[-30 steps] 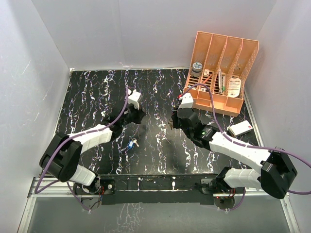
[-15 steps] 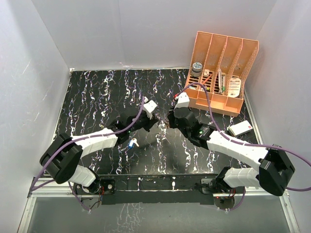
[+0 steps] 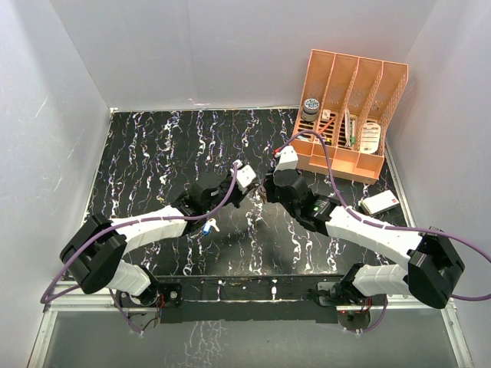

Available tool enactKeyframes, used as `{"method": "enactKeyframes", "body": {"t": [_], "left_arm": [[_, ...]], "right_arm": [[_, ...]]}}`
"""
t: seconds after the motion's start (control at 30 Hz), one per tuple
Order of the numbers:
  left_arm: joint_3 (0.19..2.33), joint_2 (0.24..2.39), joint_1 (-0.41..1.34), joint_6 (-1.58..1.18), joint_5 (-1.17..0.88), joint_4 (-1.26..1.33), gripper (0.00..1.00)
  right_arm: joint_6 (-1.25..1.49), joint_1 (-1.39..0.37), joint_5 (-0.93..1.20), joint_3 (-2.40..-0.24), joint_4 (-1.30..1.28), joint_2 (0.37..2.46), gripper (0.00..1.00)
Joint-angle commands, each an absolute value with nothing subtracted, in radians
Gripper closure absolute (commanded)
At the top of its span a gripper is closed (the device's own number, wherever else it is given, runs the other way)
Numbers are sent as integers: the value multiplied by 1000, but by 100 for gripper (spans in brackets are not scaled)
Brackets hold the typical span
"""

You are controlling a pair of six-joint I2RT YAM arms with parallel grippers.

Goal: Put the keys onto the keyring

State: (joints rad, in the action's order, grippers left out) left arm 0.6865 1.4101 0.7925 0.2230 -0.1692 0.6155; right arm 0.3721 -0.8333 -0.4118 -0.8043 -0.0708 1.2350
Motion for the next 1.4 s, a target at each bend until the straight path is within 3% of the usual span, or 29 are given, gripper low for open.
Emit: {"method": "enactKeyframes", "body": {"t": [0.0, 1.37], "left_arm": [[695, 1379, 809, 290, -147, 660, 100], [665, 1373, 869, 385, -131, 658, 100]], "right_arm": [[376, -844, -420, -864, -12, 1232, 100], [375, -847, -451, -867, -12, 1228, 100]]}}
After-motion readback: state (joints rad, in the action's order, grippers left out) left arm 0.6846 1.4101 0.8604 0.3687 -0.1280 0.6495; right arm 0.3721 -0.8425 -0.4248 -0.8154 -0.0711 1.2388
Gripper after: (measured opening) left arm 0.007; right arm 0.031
